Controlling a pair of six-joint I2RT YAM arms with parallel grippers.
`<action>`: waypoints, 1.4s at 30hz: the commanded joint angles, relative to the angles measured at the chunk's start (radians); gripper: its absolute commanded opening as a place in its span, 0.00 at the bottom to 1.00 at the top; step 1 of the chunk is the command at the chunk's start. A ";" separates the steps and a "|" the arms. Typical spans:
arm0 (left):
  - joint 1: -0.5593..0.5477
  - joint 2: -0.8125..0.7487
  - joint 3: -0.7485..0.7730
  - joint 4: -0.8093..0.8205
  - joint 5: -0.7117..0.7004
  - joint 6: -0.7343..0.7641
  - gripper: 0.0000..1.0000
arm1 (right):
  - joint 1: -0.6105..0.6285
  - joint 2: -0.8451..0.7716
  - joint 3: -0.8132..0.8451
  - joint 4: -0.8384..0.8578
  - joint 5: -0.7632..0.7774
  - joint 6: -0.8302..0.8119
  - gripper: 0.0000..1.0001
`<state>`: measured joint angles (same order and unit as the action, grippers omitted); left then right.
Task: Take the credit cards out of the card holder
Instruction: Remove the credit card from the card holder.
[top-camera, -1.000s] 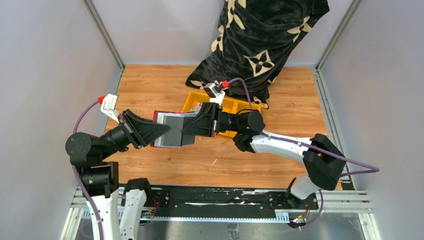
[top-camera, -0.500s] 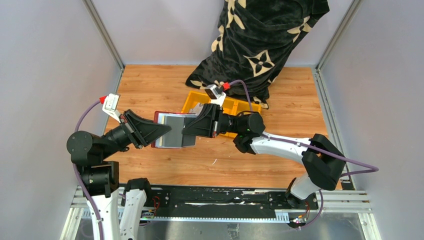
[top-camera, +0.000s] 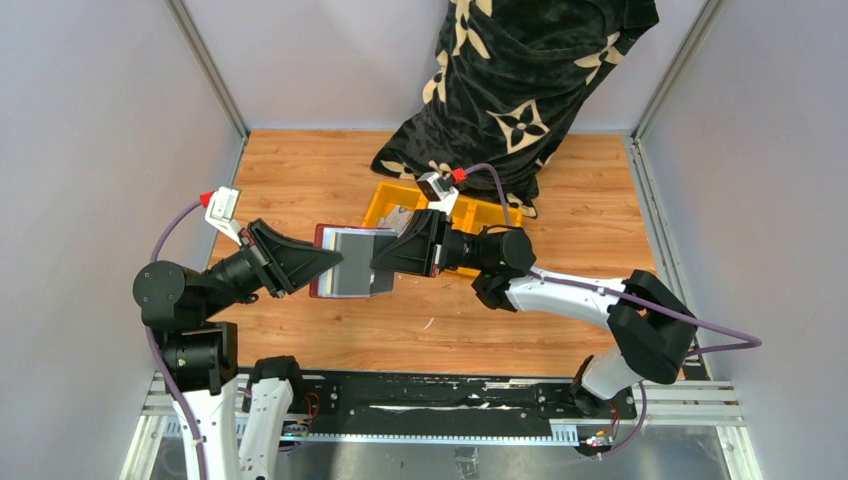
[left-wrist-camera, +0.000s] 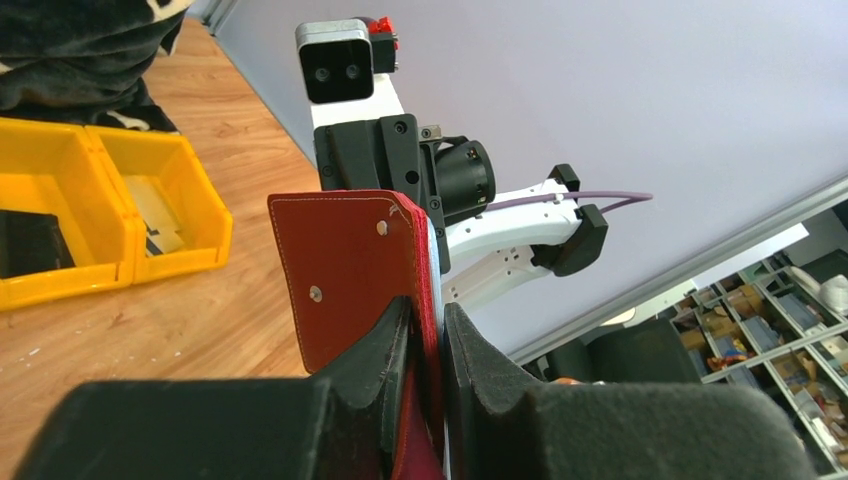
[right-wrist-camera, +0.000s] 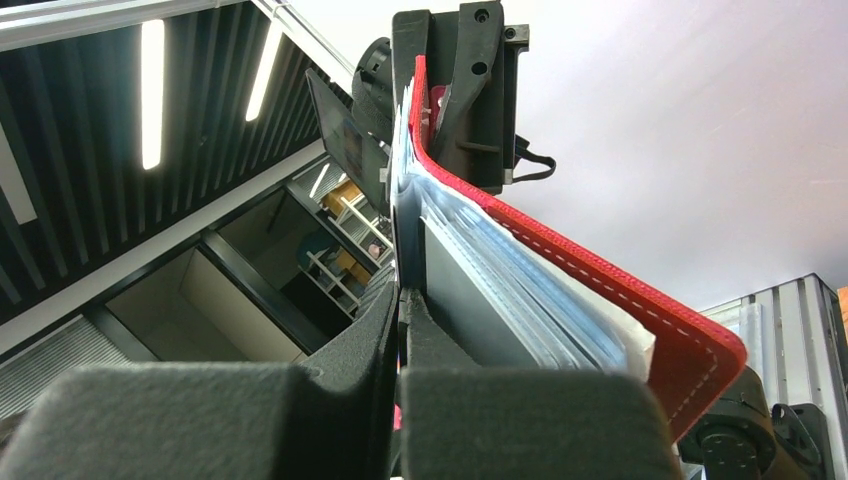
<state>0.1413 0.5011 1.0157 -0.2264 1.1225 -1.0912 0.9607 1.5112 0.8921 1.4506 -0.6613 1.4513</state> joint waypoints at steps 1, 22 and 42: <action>-0.001 0.004 0.041 0.022 0.004 -0.011 0.18 | -0.022 -0.052 -0.022 0.051 -0.003 -0.016 0.00; 0.000 0.011 0.042 0.017 -0.021 -0.006 0.01 | 0.013 -0.026 0.016 0.061 -0.006 -0.021 0.20; 0.000 0.013 0.046 -0.018 -0.030 0.022 0.01 | -0.007 -0.124 -0.107 -0.030 0.054 -0.118 0.00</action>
<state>0.1413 0.5068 1.0336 -0.2417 1.1099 -1.0714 0.9607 1.4006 0.8028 1.3769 -0.6224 1.3586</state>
